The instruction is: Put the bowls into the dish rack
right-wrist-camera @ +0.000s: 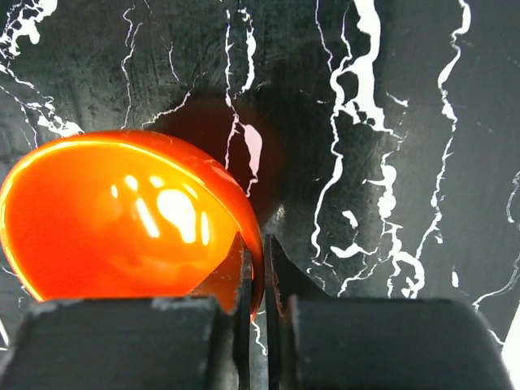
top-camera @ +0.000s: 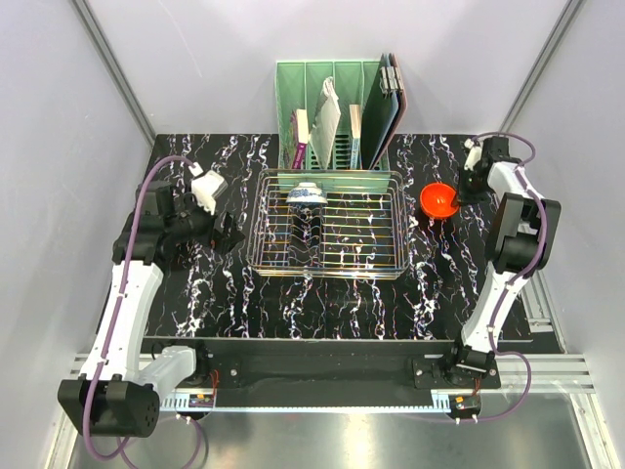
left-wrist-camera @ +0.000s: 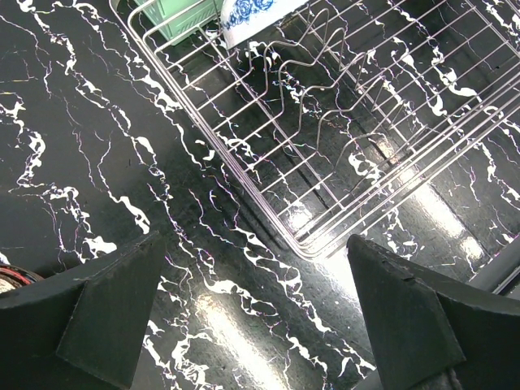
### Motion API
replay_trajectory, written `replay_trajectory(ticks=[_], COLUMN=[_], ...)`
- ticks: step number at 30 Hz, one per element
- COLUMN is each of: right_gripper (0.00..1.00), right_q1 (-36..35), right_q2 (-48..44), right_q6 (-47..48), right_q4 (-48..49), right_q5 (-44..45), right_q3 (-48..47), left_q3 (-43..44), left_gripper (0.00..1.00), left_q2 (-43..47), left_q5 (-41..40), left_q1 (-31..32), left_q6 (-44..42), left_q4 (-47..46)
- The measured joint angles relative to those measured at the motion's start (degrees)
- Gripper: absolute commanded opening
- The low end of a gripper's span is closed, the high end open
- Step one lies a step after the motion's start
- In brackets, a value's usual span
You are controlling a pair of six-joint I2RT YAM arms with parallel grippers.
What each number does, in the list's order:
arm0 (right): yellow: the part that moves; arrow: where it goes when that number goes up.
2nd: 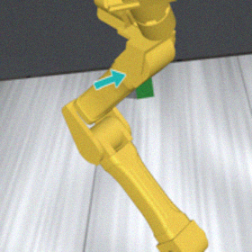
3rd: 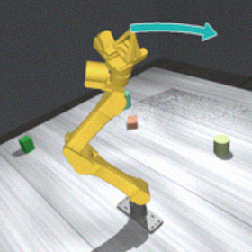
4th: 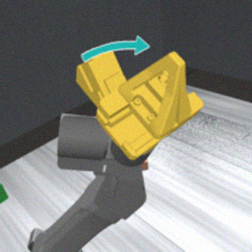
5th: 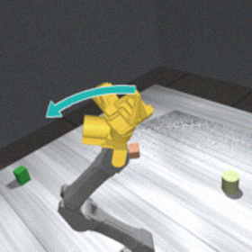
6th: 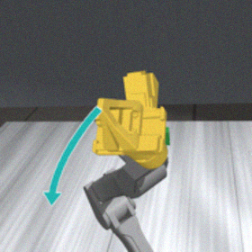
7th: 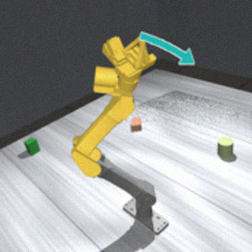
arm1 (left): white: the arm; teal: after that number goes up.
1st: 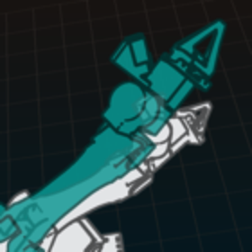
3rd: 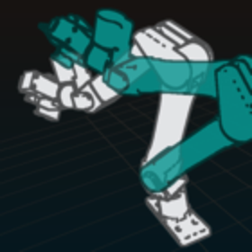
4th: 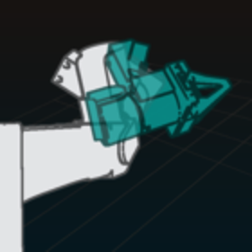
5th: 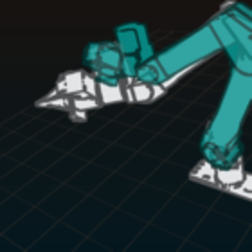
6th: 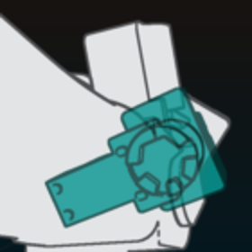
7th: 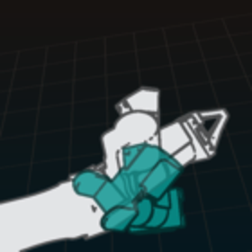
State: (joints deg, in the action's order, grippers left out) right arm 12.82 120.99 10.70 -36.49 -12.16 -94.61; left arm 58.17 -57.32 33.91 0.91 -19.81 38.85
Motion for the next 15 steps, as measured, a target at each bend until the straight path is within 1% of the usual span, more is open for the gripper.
replay_trajectory(ticks=[5, 7, 10, 13, 15], right_gripper=[0.00, 0.00, 0.00, 0.00, 0.00], right_q1=[0.00, 0.00, -0.02, -0.59, -2.73], right_q2=[-0.68, -2.73, -8.83, -18.34, -24.76], right_q6=[-0.48, -0.72, -1.49, -1.75, -1.40], right_q4=[-1.42, -2.43, -4.85, -6.56, -7.21], right_q5=[-0.44, -1.25, -2.60, -3.65, -2.93], right_q3=[0.07, 0.61, 1.42, 1.25, 0.61], left_q3=[0.00, 0.02, 1.11, 4.00, 6.40], left_gripper=[0.99, 0.99, 0.99, 0.99, 0.99], left_q2=[0.00, -0.20, -1.73, -5.33, -8.31], left_q5=[-0.13, -0.24, -1.51, -4.09, -6.14], left_q1=[0.57, 1.11, 3.37, 7.32, 9.99], left_q6=[-0.02, 0.20, 0.83, 1.79, 2.32], left_q4=[0.00, 0.00, 0.09, 0.02, -0.22])
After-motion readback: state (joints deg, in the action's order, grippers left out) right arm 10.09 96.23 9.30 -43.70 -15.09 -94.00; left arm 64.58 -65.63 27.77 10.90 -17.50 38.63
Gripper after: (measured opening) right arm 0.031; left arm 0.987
